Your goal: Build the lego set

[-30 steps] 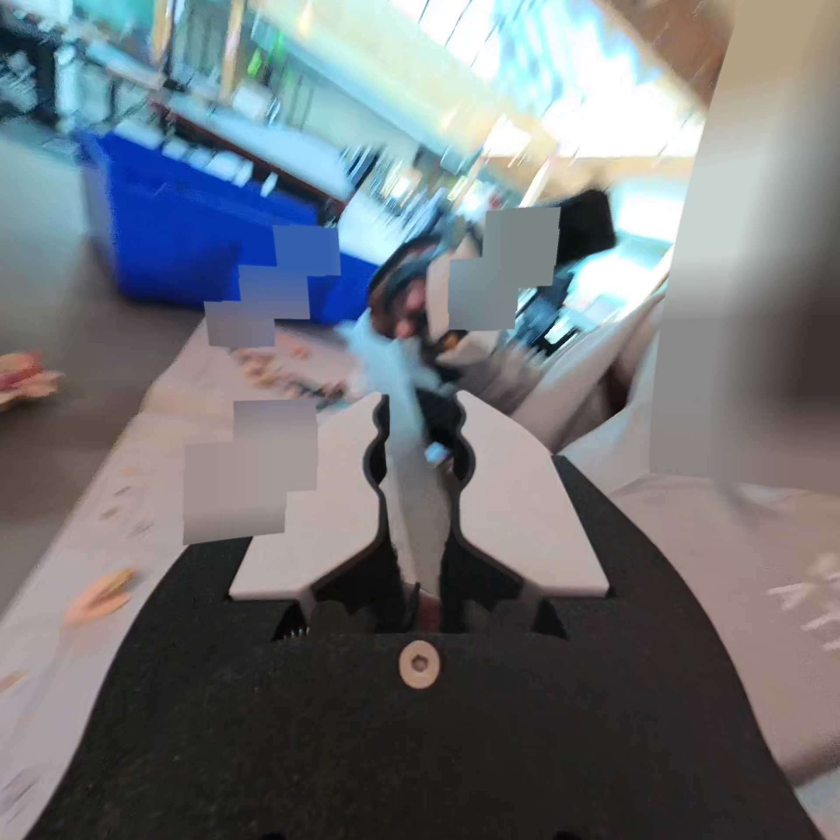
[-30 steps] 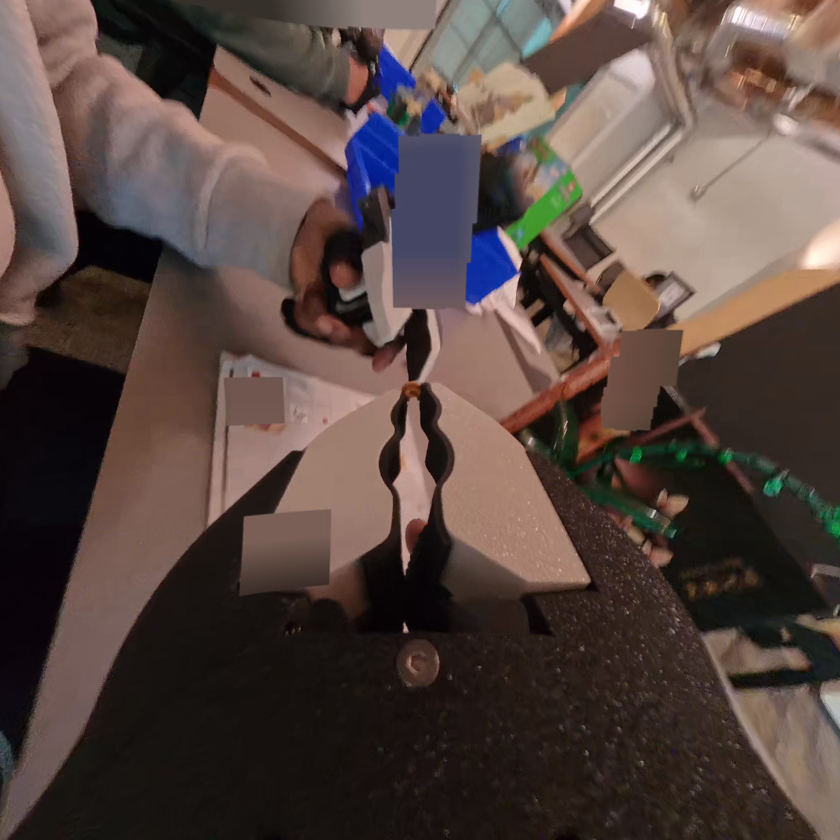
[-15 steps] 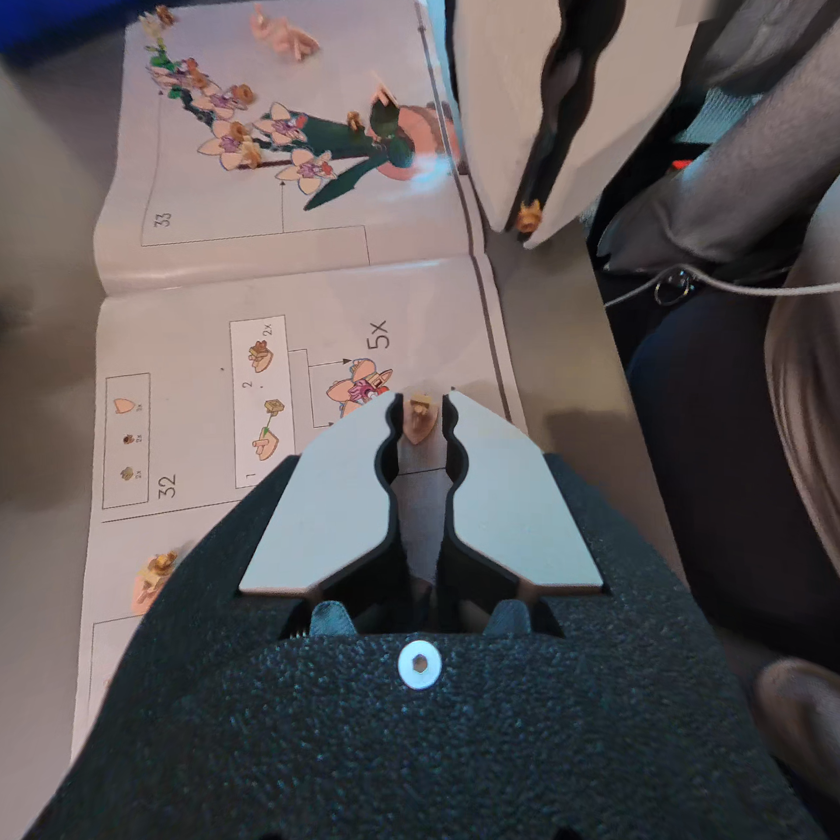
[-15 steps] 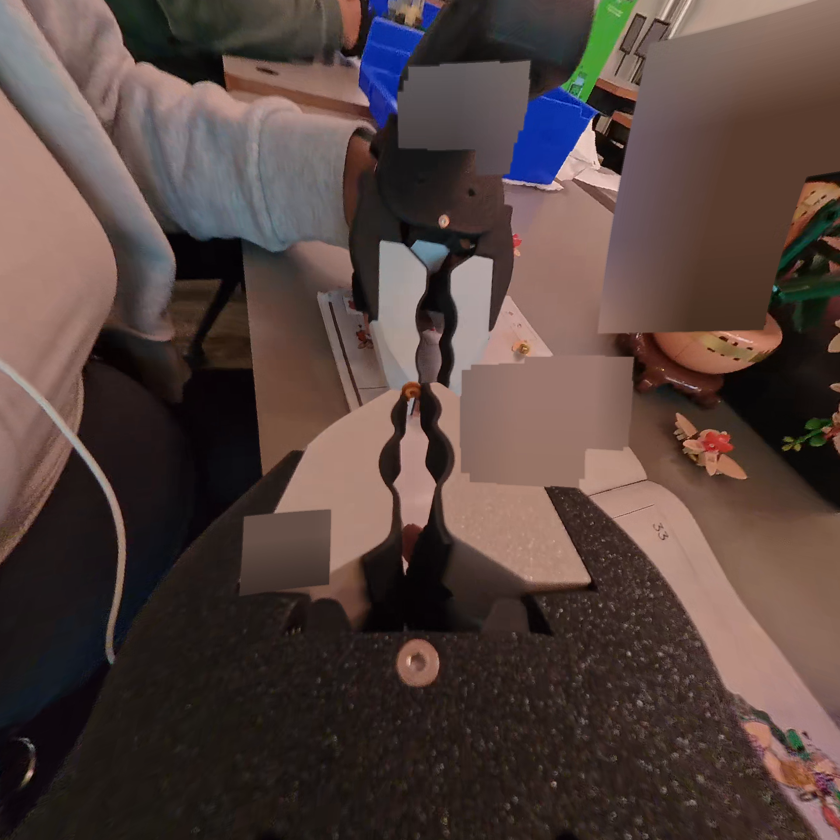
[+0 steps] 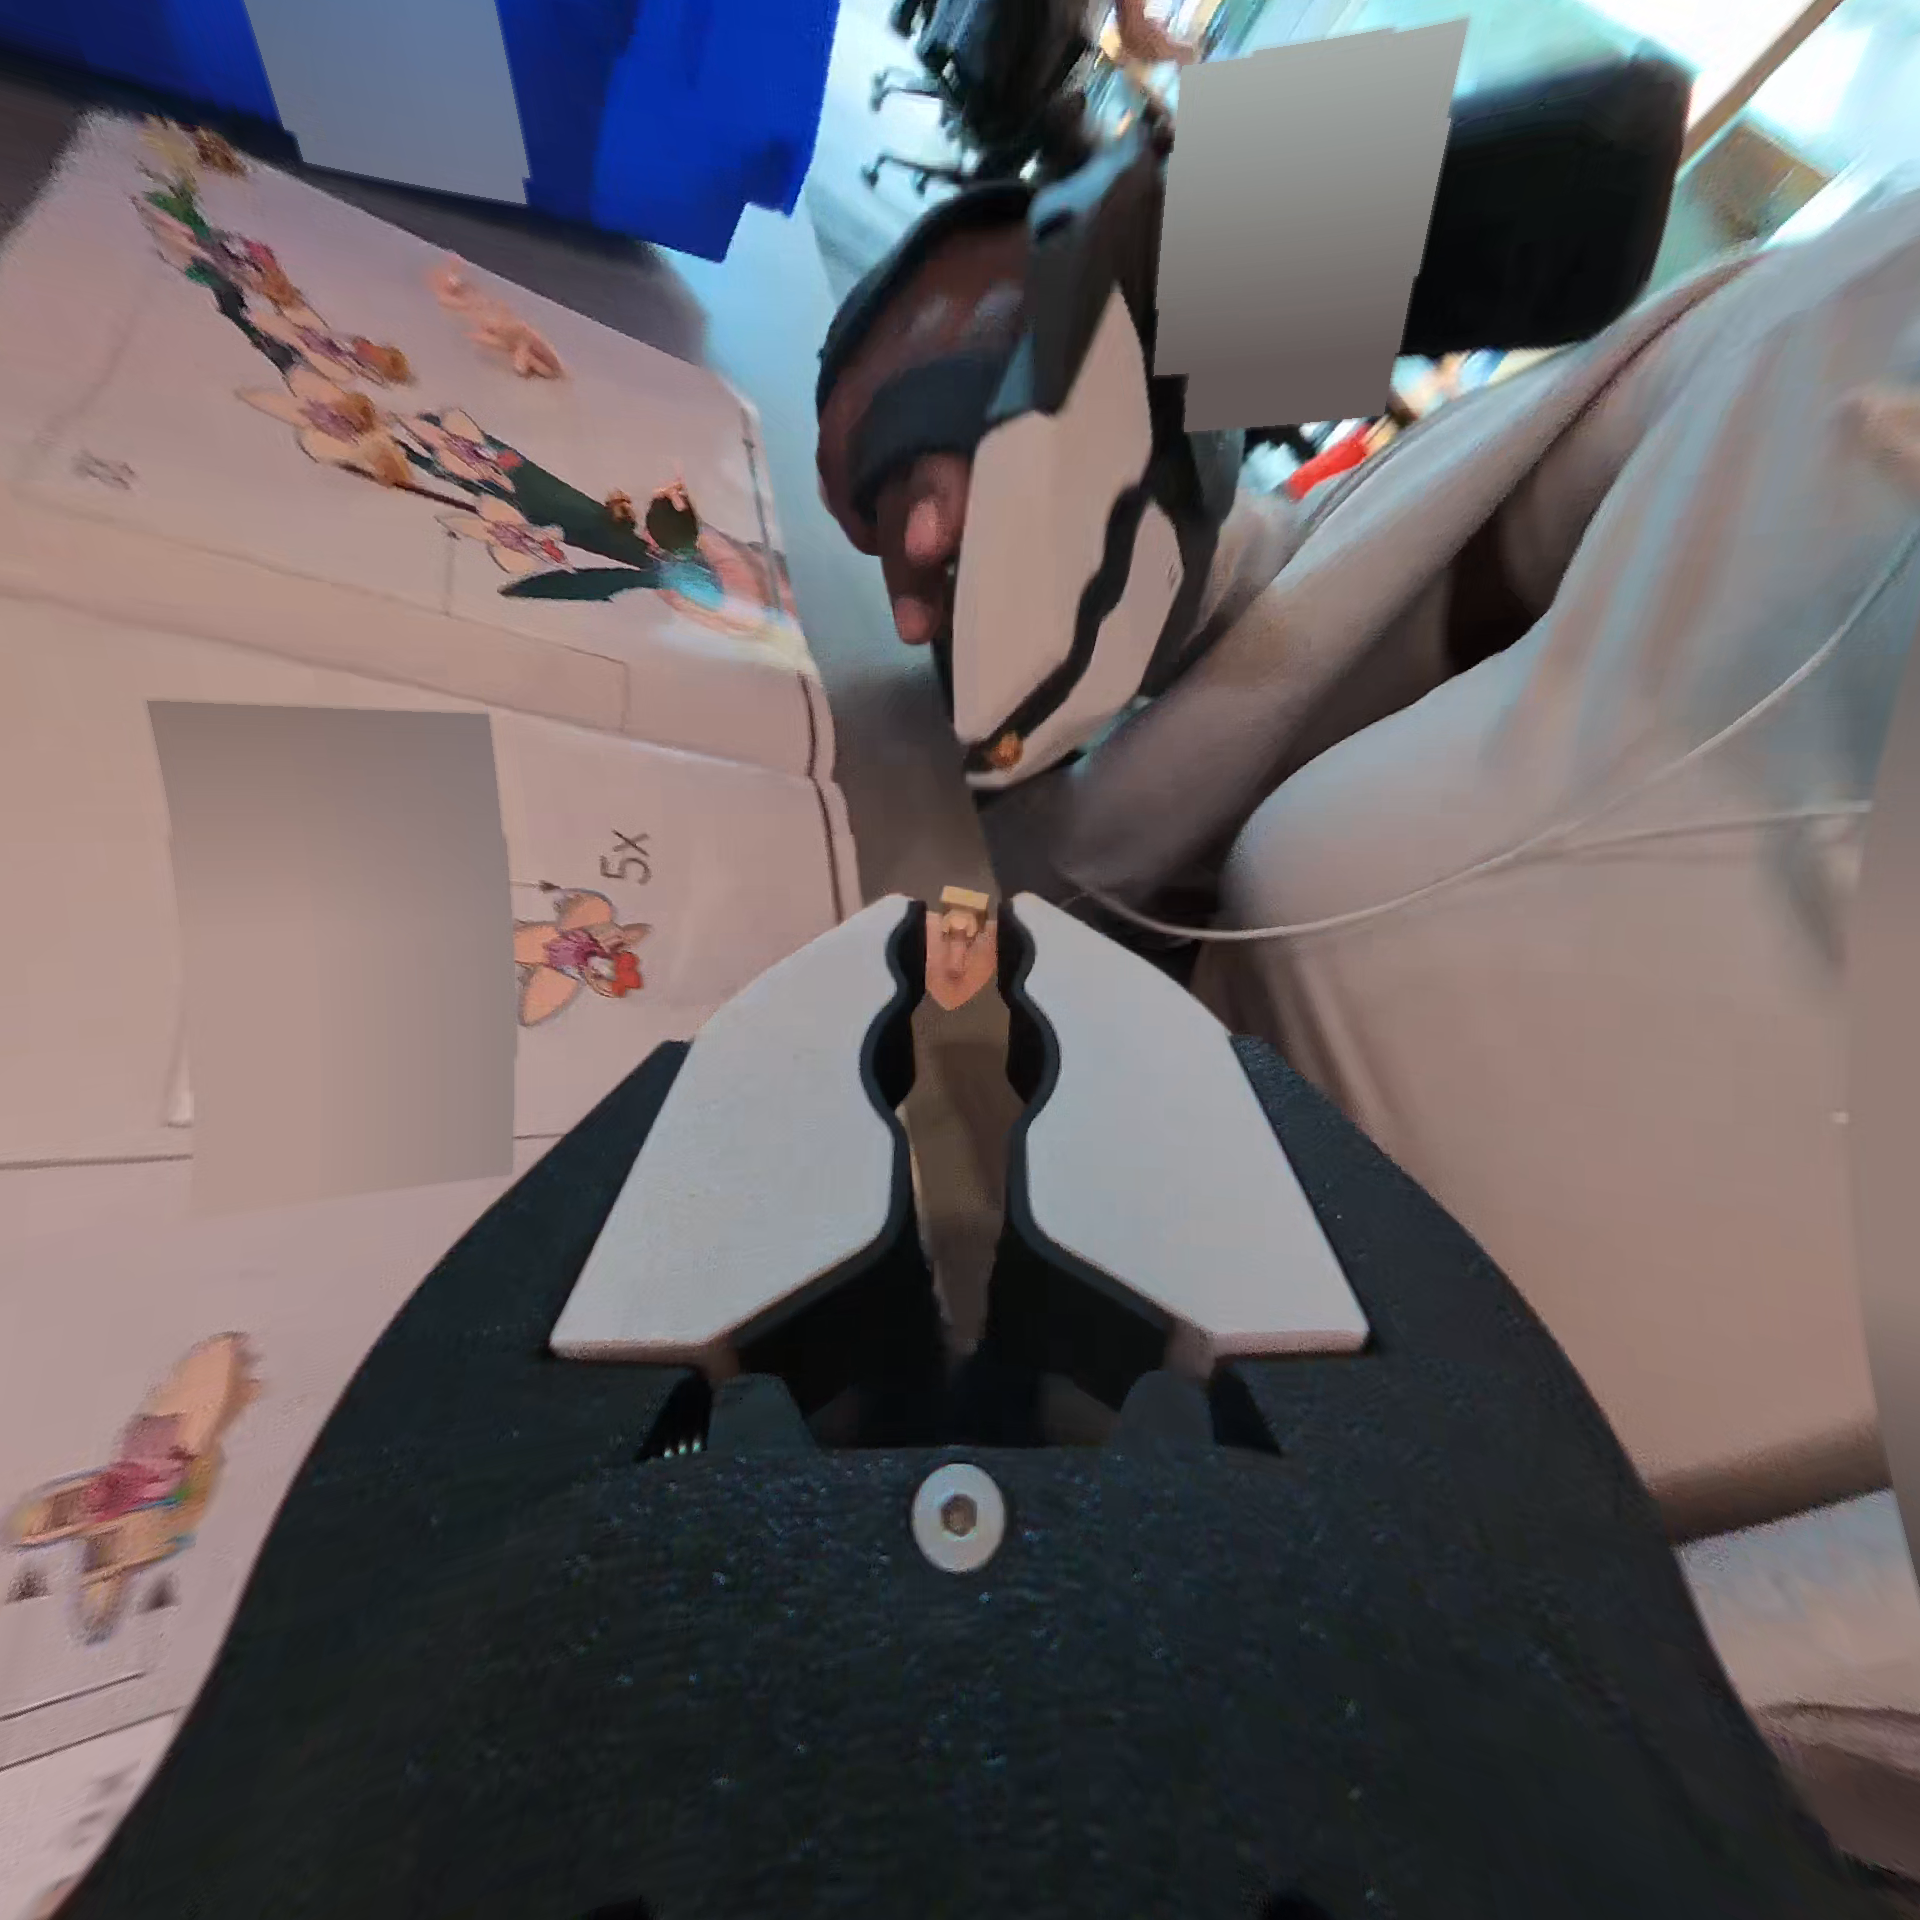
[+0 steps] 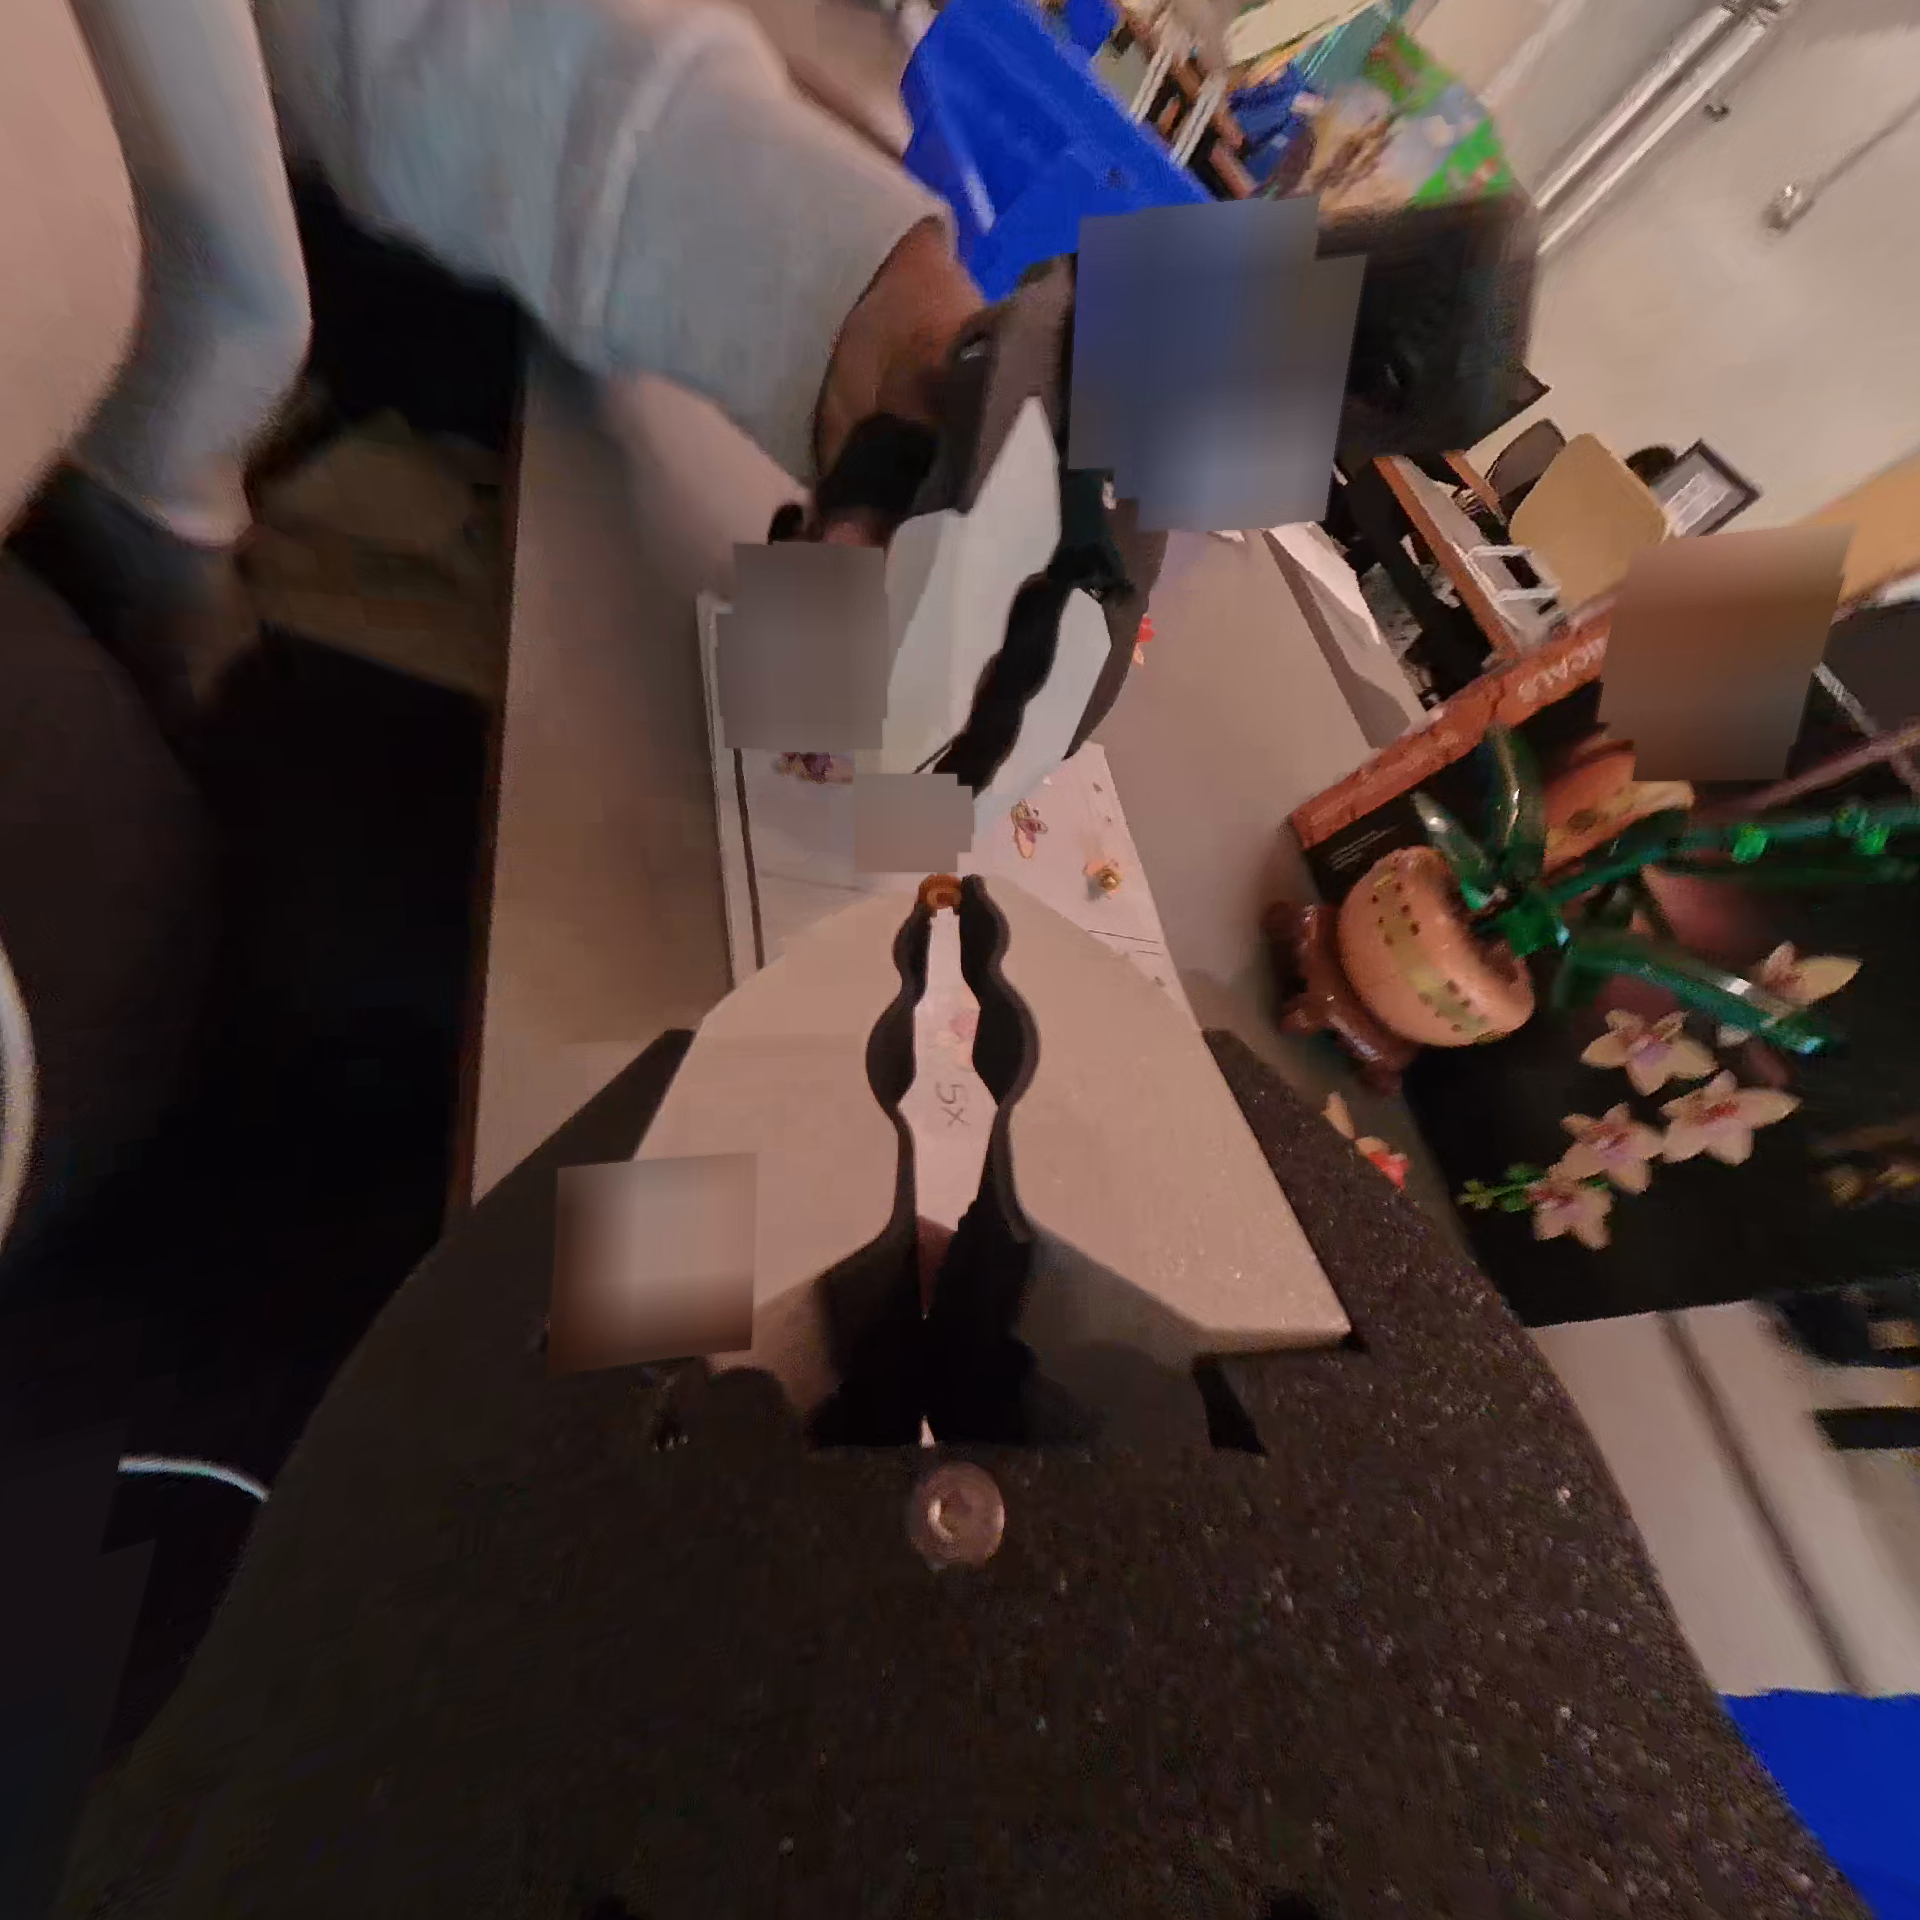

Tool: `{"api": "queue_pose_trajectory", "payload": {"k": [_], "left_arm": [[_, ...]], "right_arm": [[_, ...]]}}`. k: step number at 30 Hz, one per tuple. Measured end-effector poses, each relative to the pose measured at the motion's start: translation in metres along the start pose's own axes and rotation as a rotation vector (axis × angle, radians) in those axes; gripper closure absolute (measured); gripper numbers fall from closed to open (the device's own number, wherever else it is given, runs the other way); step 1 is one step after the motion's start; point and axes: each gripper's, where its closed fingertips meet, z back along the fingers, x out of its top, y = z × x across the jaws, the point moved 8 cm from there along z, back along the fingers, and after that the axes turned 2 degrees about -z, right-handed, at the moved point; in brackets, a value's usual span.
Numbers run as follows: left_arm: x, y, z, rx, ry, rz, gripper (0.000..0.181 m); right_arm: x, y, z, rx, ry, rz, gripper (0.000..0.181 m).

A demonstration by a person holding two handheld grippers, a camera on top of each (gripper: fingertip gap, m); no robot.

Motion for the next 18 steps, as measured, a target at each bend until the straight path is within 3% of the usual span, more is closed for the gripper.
{"api": "queue_pose_trajectory", "payload": {"k": [5, 18], "left_arm": [[-0.008, 0.001, -0.001, -0.072, -0.070, 0.168, 0.169], [-0.010, -0.003, -0.002, -0.104, -0.120, 0.180, 0.174]], "right_arm": [[0.005, 0.009, -0.016, 0.034, 0.123, 0.148, 0.175], [0.015, 0.009, -0.023, 0.018, 0.092, 0.136, 0.175]]}}
